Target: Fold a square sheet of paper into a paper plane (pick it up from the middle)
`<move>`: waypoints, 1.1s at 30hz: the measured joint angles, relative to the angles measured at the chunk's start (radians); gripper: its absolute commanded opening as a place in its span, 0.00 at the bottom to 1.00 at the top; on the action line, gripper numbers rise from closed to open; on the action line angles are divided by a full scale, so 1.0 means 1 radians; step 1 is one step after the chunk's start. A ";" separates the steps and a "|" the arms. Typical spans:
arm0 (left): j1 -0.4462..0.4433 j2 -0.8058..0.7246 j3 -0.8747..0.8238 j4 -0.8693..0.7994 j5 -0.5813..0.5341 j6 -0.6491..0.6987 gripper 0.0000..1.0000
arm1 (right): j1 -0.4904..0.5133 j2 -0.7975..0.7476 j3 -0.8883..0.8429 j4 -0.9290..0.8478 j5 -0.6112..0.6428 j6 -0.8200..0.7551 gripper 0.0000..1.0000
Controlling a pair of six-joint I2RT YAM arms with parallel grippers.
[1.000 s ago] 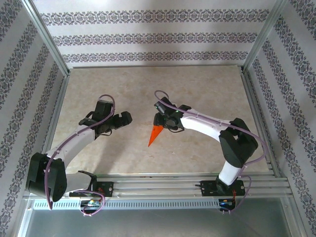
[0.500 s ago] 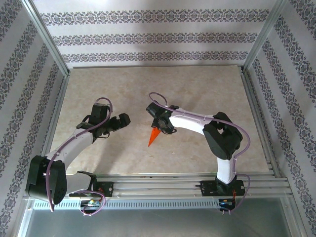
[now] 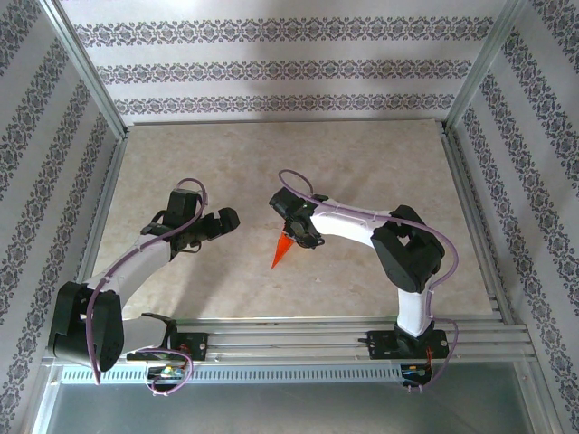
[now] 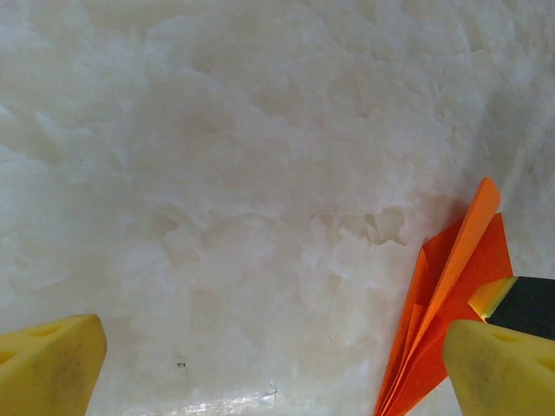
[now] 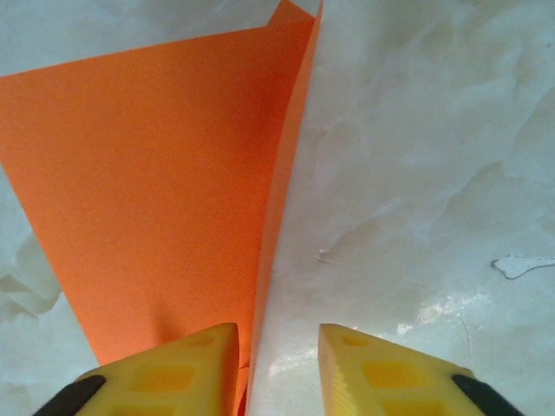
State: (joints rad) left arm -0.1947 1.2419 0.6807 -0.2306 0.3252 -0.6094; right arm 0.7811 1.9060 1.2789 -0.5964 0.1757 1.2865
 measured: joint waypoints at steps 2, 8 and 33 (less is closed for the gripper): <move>0.000 0.000 0.000 0.000 0.000 0.000 0.99 | 0.000 -0.004 -0.011 0.008 0.000 0.010 0.22; 0.000 0.000 0.000 0.000 0.000 0.000 1.00 | -0.006 -0.037 -0.050 0.018 0.006 0.027 0.00; 0.007 -0.080 -0.032 0.061 0.059 -0.080 1.00 | -0.075 -0.064 -0.129 0.770 -0.519 -0.243 0.00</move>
State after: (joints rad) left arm -0.1875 1.1622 0.6491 -0.1692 0.3840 -0.6895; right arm 0.7059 1.8423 1.1496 0.1738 -0.3435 1.0439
